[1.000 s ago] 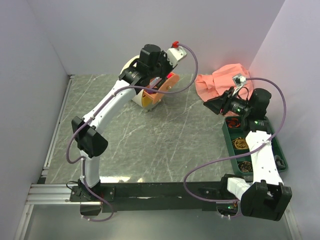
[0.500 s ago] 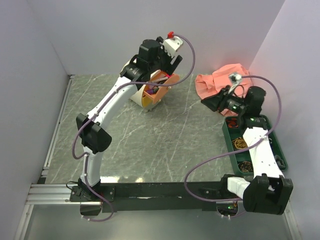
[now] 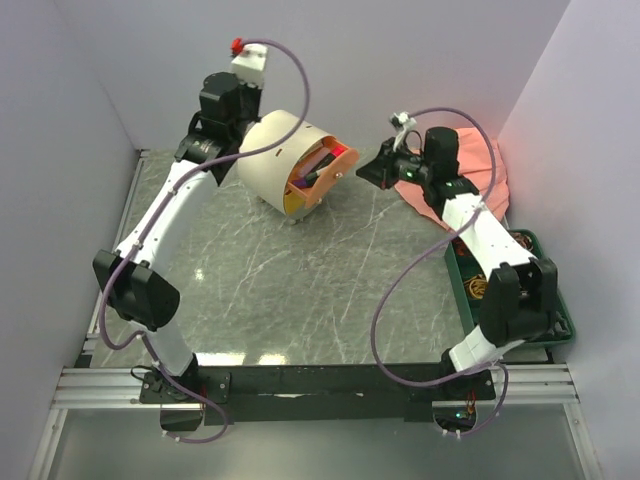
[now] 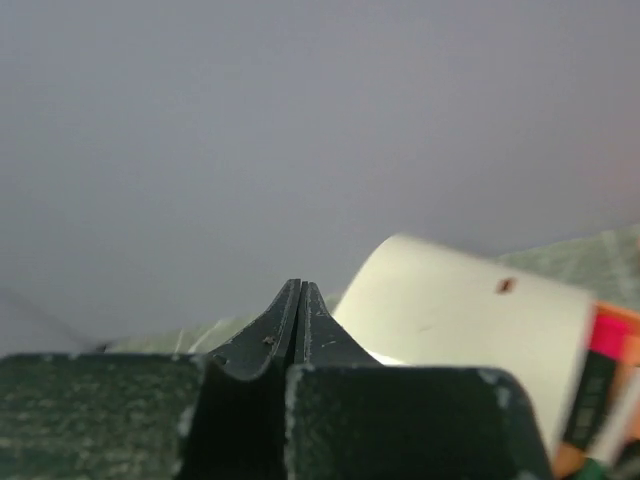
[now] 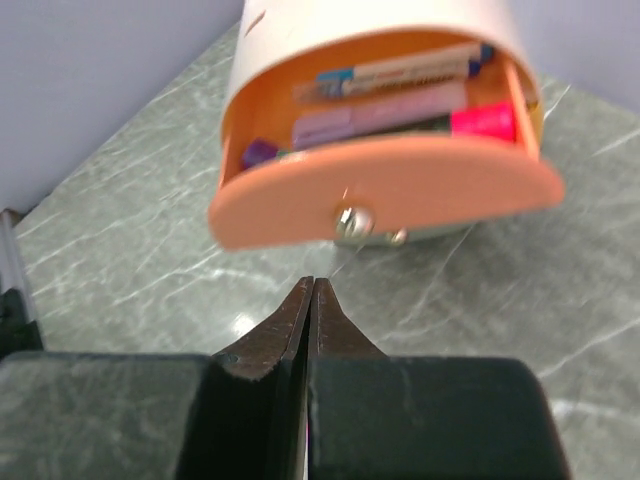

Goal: Sort the stationery into containers
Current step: Close the drawer in the storage box.

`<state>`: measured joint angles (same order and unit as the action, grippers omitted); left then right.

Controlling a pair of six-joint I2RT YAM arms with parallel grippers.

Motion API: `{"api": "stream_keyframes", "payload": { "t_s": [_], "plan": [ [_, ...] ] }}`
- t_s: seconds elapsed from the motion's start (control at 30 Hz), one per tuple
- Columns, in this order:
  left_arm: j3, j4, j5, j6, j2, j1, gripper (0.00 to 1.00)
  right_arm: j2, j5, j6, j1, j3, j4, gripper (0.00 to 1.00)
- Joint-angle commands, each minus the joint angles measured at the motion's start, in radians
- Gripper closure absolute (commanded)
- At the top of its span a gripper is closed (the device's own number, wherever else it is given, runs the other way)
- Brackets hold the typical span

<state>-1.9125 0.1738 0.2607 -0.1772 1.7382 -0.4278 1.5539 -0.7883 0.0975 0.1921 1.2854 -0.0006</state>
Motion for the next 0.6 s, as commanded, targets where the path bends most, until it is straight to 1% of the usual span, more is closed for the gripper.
{"api": "stream_keyframes", "payload": {
  "t_s": [0.0, 0.03, 0.07, 0.13, 0.27, 0.43, 0.57],
  "plan": [
    [0.073, 0.003, 0.080, 0.109, -0.029, 0.055, 0.99, 0.089, 0.078, -0.041, 0.055, 0.153, 0.008, 1.00],
    [0.082, 0.009, 0.075, 0.131, -0.034, 0.070, 0.98, 0.107, 0.090, -0.047, 0.066, 0.173, 0.008, 1.00],
    [0.101, 0.019, 0.068, 0.149, -0.035, 0.101, 0.98, 0.144, 0.099, -0.056, 0.075, 0.193, 0.008, 1.00],
    [0.122, 0.042, 0.057, 0.206, -0.046, 0.129, 0.98, 0.178, 0.127, -0.070, 0.099, 0.244, -0.027, 1.00],
    [0.176, 0.072, 0.020, 0.258, -0.065, 0.199, 0.94, 0.254, 0.150, -0.064, 0.124, 0.304, -0.044, 1.00],
    [0.202, 0.081, 0.005, 0.285, -0.074, 0.239, 0.93, 0.297, 0.153, -0.050, 0.145, 0.344, -0.039, 1.00],
    [0.224, 0.082, 0.002, 0.283, -0.074, 0.245, 0.92, 0.325, 0.156, -0.032, 0.162, 0.365, -0.019, 1.00]
  ]
}}
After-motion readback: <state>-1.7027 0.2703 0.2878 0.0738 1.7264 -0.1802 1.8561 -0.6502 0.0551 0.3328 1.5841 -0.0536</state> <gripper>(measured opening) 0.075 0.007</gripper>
